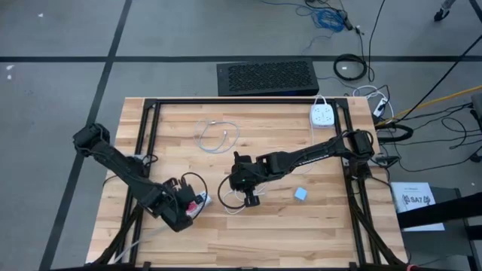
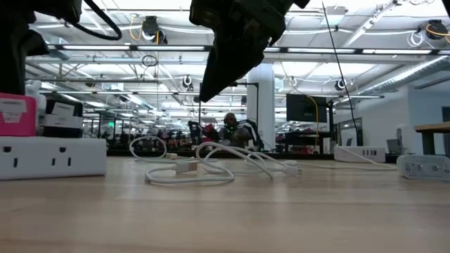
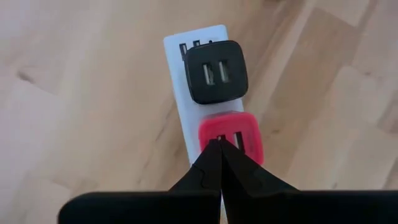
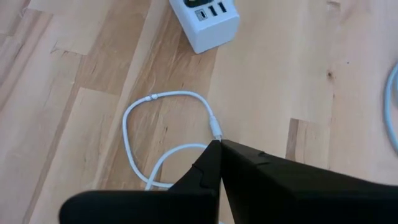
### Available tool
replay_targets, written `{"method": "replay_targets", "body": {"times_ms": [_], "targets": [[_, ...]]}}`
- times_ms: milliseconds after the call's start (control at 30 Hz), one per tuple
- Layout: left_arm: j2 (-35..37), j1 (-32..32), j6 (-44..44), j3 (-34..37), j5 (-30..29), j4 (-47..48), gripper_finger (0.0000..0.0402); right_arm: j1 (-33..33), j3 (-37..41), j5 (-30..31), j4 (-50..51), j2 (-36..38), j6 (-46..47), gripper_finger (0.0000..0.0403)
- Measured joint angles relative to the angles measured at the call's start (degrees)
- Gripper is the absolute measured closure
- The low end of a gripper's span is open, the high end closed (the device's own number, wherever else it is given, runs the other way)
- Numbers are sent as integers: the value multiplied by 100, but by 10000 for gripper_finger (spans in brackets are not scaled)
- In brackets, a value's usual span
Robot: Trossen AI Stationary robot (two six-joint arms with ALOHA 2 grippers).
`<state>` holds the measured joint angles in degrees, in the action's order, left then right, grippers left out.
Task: Insert USB
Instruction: Adjust the pink charger adapter, then insert the blue charger adapter into the top white outlet extension
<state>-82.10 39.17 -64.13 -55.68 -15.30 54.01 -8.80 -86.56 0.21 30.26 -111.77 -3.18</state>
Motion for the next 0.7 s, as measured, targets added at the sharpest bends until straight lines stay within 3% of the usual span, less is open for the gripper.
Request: {"method": "replay_targets", "body": {"times_ms": [200,400,533,700], "targets": [[422,-1,139,-165,-824,81,402,7,-5,33,280,245,29,403],[697,38,320,-164,-2028,49,402,-77,-7,304,1690,662,577,403],[827,38,540,-164,-2784,-31,402,-280,89,298,3008,884,1673,403],[1009,9,1225,108,-3012,-813,402,-653,1090,148,3815,1348,3434,403]]}}
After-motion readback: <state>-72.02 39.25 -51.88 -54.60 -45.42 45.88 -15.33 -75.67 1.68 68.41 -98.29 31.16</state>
